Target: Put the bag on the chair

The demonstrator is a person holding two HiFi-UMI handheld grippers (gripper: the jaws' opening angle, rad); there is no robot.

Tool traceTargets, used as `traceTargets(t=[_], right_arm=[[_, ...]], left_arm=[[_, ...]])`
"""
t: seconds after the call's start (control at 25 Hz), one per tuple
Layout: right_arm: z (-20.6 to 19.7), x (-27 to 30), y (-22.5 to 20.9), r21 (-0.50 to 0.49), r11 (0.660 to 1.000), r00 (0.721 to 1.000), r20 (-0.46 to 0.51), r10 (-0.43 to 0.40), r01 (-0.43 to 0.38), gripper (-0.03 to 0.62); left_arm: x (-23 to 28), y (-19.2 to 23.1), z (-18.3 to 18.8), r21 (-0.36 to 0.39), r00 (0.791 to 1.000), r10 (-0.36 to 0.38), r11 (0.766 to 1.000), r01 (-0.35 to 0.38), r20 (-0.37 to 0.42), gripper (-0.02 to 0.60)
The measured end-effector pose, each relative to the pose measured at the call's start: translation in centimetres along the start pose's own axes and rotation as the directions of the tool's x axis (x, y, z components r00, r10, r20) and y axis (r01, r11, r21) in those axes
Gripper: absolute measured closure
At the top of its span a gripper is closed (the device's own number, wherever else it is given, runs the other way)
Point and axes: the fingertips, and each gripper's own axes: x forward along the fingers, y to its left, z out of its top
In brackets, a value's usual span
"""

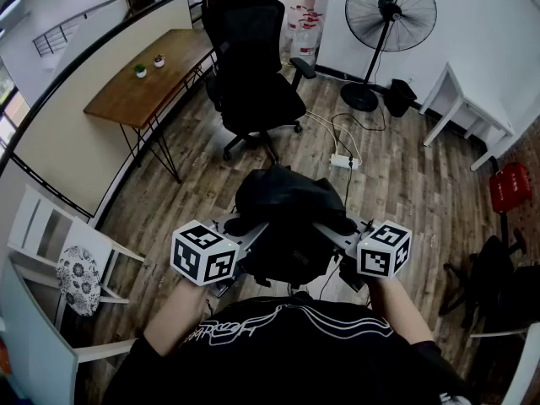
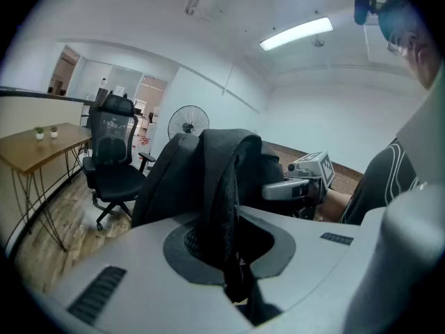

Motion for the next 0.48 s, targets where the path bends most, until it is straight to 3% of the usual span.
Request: traceTargets(t=[0.48], right_arm=[[-0.5,0.9,1.4,0.002,1.000,1.000,0.002,0.003,-0.003,0.548]], left_arm=[[-1.8,0.1,-0.6,-0.022,1.000,0.002,1.000,-0.002,0.010,0.538]])
